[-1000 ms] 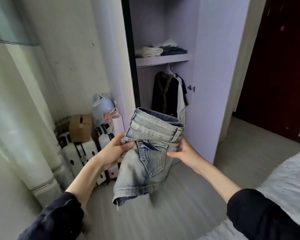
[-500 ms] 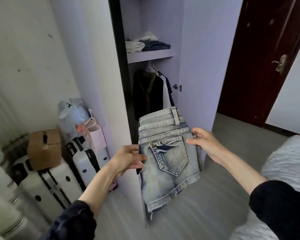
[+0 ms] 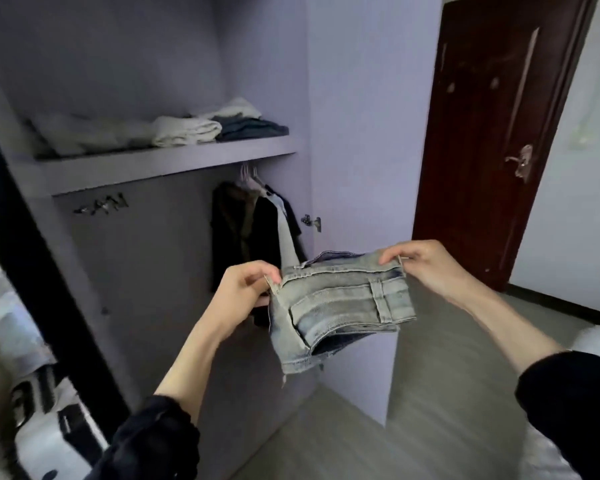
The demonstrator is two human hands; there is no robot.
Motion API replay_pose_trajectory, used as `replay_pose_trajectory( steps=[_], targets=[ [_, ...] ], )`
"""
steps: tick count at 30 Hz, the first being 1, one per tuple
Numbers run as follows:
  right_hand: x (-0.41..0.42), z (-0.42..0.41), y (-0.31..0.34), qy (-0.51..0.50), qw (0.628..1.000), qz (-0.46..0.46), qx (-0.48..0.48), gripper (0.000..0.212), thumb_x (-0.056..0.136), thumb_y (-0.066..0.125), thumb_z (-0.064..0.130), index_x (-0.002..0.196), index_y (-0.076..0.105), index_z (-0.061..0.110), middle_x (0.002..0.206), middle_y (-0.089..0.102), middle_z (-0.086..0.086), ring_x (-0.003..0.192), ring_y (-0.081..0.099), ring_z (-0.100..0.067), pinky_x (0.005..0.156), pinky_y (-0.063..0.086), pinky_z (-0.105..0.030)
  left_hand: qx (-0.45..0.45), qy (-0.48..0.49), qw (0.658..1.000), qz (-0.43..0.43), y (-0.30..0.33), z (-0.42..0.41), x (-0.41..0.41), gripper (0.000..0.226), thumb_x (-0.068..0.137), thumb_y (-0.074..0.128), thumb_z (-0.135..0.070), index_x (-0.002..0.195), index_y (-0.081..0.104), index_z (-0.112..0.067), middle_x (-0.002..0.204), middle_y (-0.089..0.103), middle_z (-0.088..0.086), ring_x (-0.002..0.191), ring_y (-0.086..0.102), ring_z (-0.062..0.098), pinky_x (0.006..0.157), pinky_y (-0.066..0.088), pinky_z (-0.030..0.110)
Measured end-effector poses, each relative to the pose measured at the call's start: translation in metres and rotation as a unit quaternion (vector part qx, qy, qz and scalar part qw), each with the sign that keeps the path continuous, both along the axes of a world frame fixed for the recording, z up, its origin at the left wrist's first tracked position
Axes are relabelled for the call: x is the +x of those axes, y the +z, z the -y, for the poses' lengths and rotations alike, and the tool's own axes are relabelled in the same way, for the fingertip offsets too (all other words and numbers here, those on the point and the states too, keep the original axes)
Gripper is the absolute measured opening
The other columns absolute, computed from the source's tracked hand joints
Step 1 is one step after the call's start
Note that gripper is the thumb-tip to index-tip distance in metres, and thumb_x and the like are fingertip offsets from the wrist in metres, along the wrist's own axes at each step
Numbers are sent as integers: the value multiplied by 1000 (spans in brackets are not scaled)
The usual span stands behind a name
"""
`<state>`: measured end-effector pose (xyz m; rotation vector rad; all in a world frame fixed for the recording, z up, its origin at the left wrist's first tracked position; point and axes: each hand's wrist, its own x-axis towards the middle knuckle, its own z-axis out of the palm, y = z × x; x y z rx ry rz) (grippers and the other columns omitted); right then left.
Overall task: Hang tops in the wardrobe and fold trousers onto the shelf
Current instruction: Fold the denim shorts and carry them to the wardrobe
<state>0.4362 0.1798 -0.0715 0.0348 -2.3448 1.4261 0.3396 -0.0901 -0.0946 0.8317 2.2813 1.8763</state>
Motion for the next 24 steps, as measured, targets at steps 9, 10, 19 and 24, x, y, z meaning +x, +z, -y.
replay_pose_trajectory(
  steps=[9,10,19,24],
  targets=[
    [-186,-99,52,98,990,17,100,55,83,45,-22,77,72,25,89,69,7,83,62,1,81,41,-9,-121,37,992,-22,62,-85,-165,41,97,26,7,73,53,-13,69,57,3,56,57,7,51,50,20],
    [-201,-99,60,108,990,24,93,53,84,44,-22,80,72,23,89,68,6,83,60,4,80,41,-6,-119,50,991,-29,70,-86,-180,42,98,28,6,72,55,-13,70,58,3,57,56,6,52,51,20],
    [-362,-59,138,146,974,-39,169,17,87,66,11,81,63,26,100,67,-1,94,62,-23,95,44,-38,-85,131,987,-40,144,-50,-308,41,96,33,9,78,62,-14,67,63,0,55,59,3,55,54,17],
    [-448,-37,193,113,976,-120,141,23,84,66,3,84,54,22,103,61,-13,86,58,-29,89,46,-42,12,124,989,-75,200,-35,-367,13,85,56,-12,84,68,-6,72,64,1,68,59,14,66,53,29]
  ],
)
